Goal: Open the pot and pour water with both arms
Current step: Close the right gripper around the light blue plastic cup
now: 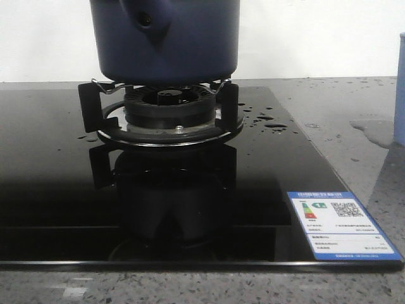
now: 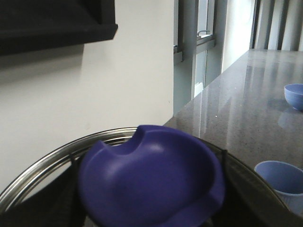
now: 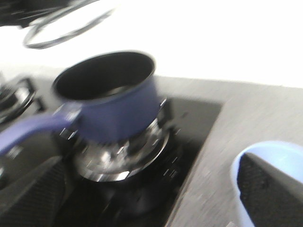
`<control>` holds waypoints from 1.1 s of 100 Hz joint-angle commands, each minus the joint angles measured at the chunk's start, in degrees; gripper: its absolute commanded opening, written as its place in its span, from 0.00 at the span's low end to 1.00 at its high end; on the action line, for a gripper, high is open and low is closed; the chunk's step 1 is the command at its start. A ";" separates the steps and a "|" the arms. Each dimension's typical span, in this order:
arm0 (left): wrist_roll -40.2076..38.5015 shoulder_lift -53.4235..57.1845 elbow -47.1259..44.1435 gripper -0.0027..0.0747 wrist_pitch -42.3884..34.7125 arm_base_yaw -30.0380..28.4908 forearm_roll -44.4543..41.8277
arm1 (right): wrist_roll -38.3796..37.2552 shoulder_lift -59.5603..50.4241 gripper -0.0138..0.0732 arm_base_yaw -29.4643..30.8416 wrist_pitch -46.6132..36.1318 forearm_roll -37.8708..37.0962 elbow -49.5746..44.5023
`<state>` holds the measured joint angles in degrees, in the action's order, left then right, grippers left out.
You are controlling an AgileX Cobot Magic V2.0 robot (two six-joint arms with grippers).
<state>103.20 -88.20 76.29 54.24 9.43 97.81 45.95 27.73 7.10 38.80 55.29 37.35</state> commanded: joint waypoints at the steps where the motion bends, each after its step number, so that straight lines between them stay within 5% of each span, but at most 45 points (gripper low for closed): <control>1: -4.50 4.95 2.13 0.36 2.87 -2.05 1.38 | 0.64 0.80 0.90 0.01 -7.93 2.11 1.93; 23: -9.53 12.14 0.56 0.36 2.97 -6.10 -4.44 | 0.64 0.80 0.90 0.01 -22.66 -13.24 -1.68; 68: -9.53 24.59 -10.98 0.36 0.40 -7.71 -4.47 | 0.64 0.80 0.90 -1.04 -33.65 -7.85 -18.35; 110: -9.53 24.81 -11.84 0.36 0.88 -7.71 -2.40 | 0.64 4.85 0.90 -13.49 -44.29 -6.71 -19.52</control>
<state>94.21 -64.89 62.66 54.82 1.77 88.79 46.08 29.97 -4.79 0.00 47.55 16.51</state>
